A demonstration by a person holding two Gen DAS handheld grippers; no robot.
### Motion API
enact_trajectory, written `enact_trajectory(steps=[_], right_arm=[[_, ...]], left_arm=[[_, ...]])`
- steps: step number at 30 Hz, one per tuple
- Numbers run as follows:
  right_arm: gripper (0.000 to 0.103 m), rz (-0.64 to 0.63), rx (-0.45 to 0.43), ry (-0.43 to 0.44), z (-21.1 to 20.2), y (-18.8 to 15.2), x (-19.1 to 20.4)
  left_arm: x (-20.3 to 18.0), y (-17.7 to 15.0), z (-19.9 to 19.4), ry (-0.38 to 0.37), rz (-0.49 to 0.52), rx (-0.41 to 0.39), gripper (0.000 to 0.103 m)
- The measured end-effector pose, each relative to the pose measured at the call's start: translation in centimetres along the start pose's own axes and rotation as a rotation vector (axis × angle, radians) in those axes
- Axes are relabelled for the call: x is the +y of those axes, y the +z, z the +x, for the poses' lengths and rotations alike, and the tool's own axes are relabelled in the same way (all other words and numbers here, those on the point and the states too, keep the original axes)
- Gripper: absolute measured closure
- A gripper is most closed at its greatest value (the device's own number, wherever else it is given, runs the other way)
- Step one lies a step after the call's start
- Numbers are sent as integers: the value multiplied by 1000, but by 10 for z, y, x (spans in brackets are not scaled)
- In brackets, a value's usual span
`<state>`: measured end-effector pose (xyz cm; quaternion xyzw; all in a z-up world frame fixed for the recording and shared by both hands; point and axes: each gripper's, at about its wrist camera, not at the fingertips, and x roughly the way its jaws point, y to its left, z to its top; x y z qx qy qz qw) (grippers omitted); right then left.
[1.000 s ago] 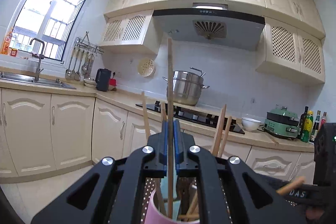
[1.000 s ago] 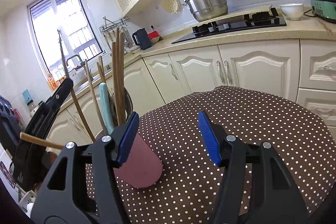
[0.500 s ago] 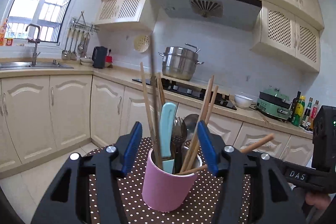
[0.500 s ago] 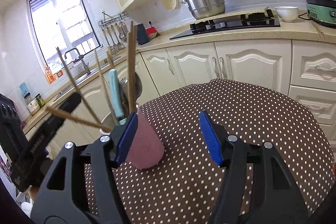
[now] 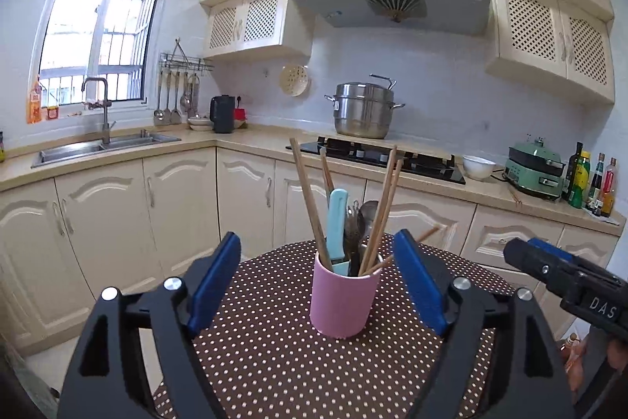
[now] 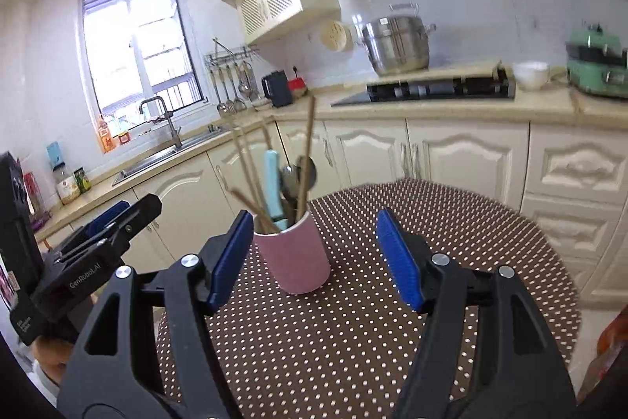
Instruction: Organize utensils
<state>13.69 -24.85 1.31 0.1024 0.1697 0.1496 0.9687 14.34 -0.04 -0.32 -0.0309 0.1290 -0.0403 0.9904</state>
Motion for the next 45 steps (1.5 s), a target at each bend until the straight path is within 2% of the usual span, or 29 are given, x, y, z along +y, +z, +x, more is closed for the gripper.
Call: enact_trajectory(steps=[3,9,14,17,20,24,35,40,45], right_arm=[[35,-37,-34,2,-26,0,16],[31,-89,-97,-11,-73,-6,42],[26,-110,-139,-23,-106,-12,60],[23,-128,-159,-27,-122,-14,67],[20,-142,-175,-23,-134,-18,76],[19,-184,-203,-41,-147,-24,87],[17,-230,-259,-78,-164,-30,103],[17,-251,-272,-81,-165,-30,106],[16,-252,-272,-84,-163,-31,106]], left_arm=[[-5,3,-30,-16,22,-22,20],[-10,6,-86,-2,29,-77,15],[-13,5,-119,34,32,-116,13],[-13,2,-141,6,24,-138,13],[-18,1,-158,27,55,-167,13],[-23,2,-174,39,91,-186,13],[-19,1,-198,78,72,-241,11],[-14,2,-200,69,37,-251,11],[-12,2,-196,71,48,-245,11]])
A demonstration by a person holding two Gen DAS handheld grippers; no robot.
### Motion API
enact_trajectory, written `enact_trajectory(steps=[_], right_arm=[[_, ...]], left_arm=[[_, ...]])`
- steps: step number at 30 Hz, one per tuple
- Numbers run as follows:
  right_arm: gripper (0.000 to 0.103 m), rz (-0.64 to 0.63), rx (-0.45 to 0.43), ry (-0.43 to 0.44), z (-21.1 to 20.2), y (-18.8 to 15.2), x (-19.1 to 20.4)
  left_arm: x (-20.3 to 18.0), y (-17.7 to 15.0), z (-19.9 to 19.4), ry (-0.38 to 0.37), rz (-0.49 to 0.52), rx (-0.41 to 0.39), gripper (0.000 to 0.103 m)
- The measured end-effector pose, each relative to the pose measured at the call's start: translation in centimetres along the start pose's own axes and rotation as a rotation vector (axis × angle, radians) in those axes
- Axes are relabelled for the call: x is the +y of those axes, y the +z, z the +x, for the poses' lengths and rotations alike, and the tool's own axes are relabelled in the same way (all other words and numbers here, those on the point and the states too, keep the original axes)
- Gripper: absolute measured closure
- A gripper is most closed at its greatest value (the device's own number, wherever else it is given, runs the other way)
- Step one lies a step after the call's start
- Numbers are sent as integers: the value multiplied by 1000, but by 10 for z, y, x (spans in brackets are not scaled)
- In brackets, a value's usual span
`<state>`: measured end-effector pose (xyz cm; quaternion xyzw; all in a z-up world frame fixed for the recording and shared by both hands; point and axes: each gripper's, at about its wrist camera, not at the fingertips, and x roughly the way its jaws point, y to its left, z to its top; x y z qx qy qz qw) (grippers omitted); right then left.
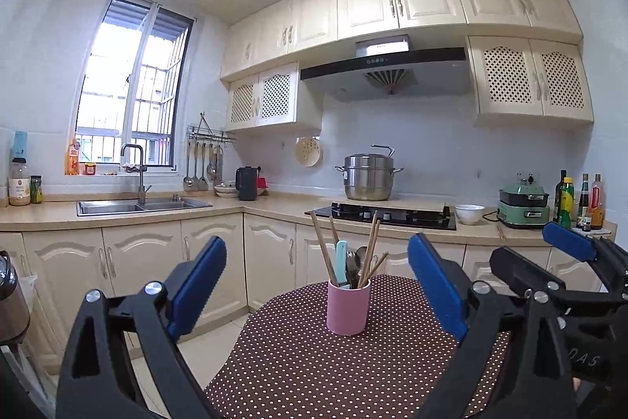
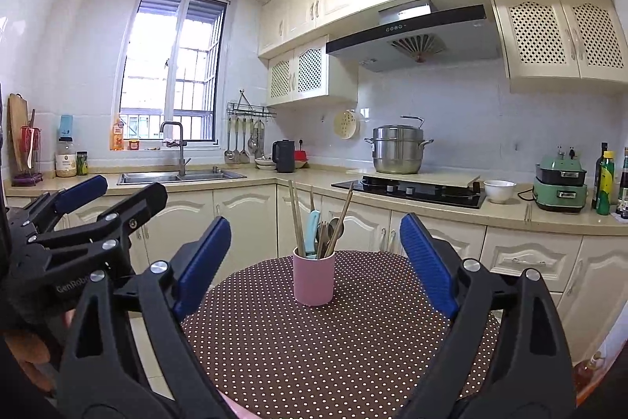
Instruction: Organize utensils
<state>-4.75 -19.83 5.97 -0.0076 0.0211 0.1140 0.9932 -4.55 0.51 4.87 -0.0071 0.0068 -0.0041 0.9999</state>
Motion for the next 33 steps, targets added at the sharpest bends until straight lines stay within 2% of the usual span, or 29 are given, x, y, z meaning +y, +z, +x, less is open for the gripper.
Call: enact_trajectory(steps=[12,33], right_arm=[[16,1,26,4,9,-4,2],[16,24,67,11,26,-12,0]], left_arm=[[6,-6,14,-22,-9,33,11],[6,-14,34,-14,7,62,11]])
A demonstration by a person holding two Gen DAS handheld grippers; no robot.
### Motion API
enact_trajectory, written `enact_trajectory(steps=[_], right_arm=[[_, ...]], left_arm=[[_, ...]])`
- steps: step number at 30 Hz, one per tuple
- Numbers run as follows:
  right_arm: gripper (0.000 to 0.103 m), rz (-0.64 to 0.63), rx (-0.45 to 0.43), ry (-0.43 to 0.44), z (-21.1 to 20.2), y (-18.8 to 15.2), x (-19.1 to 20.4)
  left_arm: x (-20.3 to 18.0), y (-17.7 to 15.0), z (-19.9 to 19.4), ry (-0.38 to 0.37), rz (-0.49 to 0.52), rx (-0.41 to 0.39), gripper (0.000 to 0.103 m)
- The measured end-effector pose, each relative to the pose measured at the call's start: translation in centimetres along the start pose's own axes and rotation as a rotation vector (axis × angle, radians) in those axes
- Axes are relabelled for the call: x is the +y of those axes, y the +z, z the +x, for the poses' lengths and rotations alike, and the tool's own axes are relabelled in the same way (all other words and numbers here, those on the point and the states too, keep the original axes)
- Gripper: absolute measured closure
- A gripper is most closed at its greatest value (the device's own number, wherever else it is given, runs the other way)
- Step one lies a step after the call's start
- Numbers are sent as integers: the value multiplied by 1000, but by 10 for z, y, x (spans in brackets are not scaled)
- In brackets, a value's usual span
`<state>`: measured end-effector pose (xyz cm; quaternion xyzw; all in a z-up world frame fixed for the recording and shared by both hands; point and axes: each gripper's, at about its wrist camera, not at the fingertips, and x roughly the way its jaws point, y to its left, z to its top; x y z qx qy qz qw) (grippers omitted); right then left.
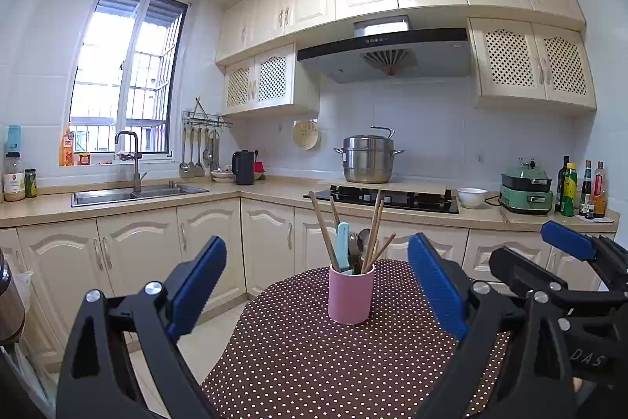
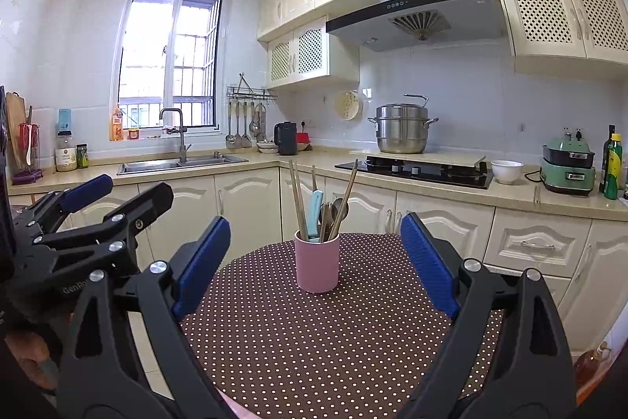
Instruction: Organize utensils
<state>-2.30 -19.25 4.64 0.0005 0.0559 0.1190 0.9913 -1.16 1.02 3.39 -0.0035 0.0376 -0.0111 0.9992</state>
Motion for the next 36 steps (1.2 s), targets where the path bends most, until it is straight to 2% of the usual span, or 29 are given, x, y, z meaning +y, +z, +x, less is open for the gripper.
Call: enact_trajectory(steps=[36], right_arm=[[16,33,38,5,9,-8,-4]], left_arm=[[-3,-10,8,5,14,20,11]])
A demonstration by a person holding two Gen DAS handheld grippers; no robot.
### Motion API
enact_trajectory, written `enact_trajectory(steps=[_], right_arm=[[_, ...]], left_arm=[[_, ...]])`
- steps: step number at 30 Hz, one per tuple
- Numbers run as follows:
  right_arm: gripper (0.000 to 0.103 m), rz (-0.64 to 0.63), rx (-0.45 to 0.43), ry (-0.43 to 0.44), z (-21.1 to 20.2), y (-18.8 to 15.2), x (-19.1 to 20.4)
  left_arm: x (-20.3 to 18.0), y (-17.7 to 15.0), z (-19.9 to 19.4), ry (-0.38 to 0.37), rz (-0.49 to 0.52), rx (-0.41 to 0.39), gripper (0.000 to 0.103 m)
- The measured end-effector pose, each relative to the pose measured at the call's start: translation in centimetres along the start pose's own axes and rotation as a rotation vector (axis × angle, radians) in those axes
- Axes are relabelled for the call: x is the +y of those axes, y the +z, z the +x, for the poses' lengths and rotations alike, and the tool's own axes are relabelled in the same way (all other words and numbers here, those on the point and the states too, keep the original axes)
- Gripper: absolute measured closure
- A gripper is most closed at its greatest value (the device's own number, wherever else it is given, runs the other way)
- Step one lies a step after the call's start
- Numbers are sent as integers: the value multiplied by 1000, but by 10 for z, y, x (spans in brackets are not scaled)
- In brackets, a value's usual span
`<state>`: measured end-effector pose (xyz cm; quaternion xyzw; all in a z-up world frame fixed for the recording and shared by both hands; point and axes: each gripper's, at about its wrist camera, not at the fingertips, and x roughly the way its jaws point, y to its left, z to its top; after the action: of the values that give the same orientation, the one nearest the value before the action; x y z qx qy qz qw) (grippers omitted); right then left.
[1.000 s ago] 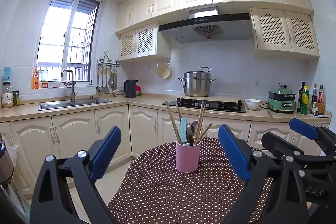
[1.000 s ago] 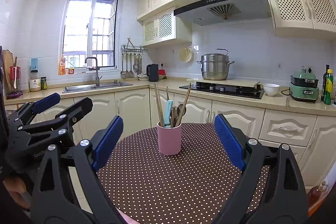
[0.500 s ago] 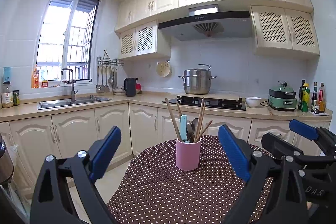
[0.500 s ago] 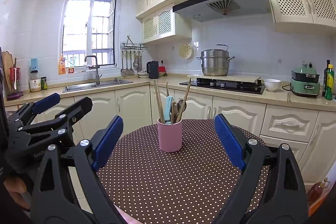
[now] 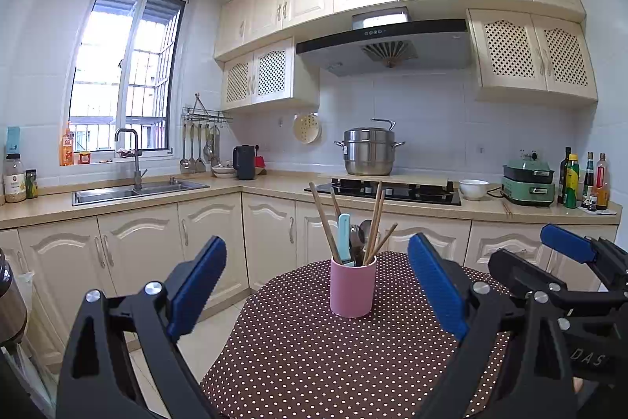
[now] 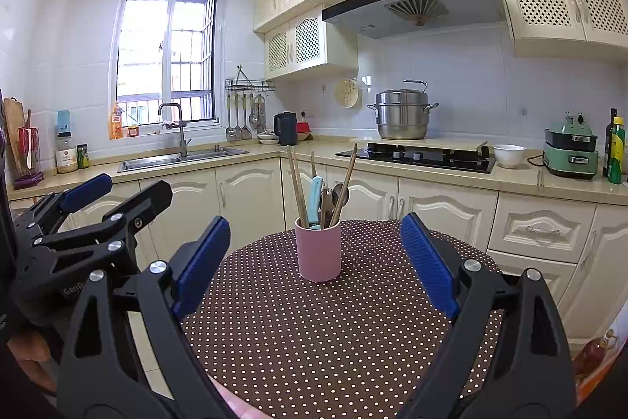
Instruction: Organize utensils
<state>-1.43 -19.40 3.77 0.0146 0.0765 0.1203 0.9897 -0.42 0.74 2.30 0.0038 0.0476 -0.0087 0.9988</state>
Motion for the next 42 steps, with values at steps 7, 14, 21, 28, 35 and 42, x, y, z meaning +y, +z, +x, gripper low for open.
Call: enact_trajectory(steps=[7,14,21,28,35,42], right_arm=[[16,3,3,-1,0,-1,0],[16,6,6,-1,0,-3,0],[16,10,9,5,1,-5,1],[16,16,13,4,3,-6,-1],[16,17,17,4,3,-6,-1],[16,19,18,6,4,-6,-1]], left_arm=[[0,-1,-1,0,2,1,11],[1,-2,0,-3,0,5,11],[0,-3,1,2,6,10,11],[-1,-4,3,0,7,18,11],[-2,-5,3,1,7,21,11],[-4,-6,5,2,9,22,11]])
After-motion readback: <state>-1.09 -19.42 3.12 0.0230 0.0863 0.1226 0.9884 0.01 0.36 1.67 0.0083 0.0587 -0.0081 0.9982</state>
